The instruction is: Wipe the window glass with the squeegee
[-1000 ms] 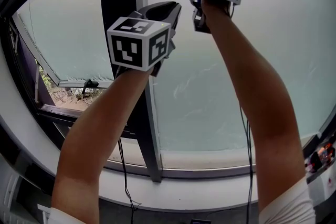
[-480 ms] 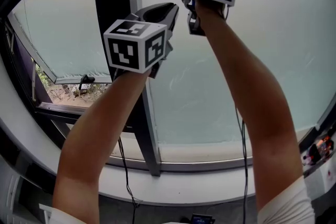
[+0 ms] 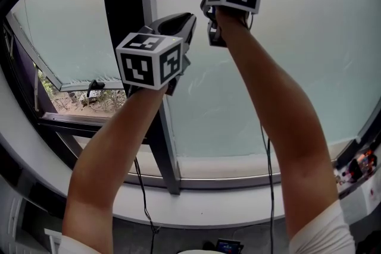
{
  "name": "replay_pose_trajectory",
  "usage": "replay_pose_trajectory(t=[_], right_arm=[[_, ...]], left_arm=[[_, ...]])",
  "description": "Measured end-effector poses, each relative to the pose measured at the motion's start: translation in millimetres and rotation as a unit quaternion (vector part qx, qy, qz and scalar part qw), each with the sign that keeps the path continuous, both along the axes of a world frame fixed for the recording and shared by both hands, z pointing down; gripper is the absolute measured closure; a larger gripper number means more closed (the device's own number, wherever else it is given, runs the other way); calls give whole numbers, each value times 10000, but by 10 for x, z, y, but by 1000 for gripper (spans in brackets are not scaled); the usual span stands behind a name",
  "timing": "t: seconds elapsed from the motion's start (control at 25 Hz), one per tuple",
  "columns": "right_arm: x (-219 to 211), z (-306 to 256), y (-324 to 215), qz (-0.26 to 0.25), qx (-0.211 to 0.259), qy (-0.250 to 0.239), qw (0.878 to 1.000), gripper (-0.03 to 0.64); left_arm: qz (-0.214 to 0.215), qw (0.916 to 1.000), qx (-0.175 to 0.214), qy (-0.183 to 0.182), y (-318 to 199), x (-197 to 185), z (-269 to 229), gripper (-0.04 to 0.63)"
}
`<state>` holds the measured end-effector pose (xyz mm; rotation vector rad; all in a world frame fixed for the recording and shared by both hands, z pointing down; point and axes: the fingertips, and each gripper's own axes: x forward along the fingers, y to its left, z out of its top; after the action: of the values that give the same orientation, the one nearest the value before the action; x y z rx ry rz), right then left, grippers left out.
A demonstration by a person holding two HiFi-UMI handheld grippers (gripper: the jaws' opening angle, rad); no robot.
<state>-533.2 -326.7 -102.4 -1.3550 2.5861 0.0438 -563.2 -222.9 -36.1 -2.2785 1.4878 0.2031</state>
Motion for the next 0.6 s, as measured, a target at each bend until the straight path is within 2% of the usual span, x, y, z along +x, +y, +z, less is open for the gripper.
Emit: replay_pose_trajectory(t=[0.4,0.6], right_arm=[[-11,294,18,-42,-213,59,9997,495],[-18,359,35,-37,-137,54,9999,495]], left_arm=[[-54,9998,-174,16,55,9,233,548],[-76,9996,-270,88,77,-24,354,548]])
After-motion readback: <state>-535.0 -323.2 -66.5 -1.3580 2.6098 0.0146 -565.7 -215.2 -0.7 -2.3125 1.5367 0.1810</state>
